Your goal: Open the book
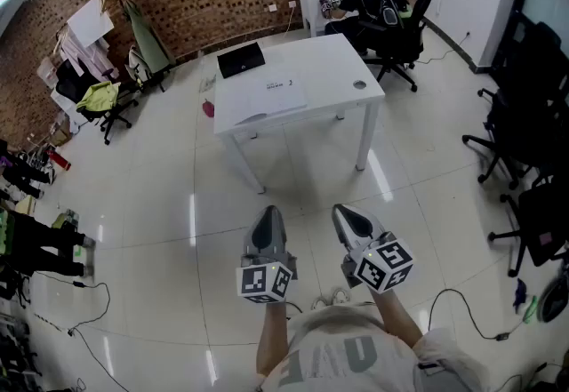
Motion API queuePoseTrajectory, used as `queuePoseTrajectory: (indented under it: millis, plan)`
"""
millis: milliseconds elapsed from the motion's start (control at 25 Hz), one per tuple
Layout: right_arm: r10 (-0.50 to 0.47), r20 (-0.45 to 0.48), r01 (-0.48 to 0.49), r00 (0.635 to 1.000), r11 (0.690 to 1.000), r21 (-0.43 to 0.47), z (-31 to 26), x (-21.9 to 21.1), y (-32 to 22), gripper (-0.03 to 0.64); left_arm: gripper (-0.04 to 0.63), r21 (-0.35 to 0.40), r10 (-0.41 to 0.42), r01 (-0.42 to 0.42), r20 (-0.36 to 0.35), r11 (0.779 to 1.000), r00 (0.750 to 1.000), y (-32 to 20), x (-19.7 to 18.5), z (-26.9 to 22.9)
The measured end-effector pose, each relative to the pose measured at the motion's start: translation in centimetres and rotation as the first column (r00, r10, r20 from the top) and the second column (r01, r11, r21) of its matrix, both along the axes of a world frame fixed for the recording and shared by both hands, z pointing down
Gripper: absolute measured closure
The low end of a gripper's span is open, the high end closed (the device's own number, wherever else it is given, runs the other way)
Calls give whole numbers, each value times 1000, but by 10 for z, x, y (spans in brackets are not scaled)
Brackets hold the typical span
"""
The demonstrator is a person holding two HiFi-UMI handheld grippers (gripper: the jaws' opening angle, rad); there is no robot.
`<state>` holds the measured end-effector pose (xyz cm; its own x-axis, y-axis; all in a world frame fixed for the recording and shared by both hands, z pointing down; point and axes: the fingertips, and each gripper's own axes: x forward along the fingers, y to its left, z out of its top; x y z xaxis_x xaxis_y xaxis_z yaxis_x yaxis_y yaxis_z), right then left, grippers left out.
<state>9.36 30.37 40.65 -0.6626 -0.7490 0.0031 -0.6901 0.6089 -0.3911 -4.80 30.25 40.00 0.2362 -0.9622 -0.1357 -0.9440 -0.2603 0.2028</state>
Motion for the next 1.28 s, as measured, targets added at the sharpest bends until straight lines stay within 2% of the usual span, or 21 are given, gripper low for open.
queuePoseTrajectory:
  millis: [400, 640, 1000, 1200, 1280]
  plan:
    - [2, 3, -2, 1000, 1000, -10, 6, 3, 0, 614, 575, -13, 8, -8, 4, 1000, 1000, 0, 4, 6]
    - [-6, 36, 6, 999, 1000, 7, 3, 8, 2, 612, 575, -25, 0, 0, -3, 1000, 1000, -1, 5, 9]
    - [12, 53, -8, 999, 998, -63, 28, 34, -21, 612, 575, -59, -29, 28, -19, 998, 999, -24, 11, 27]
    - [-54, 65, 62, 996, 990, -124, 55, 32, -40, 612, 575, -70, -32, 30, -24, 997, 999, -38, 19, 39]
    - [-79, 73, 89, 994, 986, -142, 63, 28, -49, 612, 576, -86, -58, 56, -18, 995, 998, -46, 15, 46]
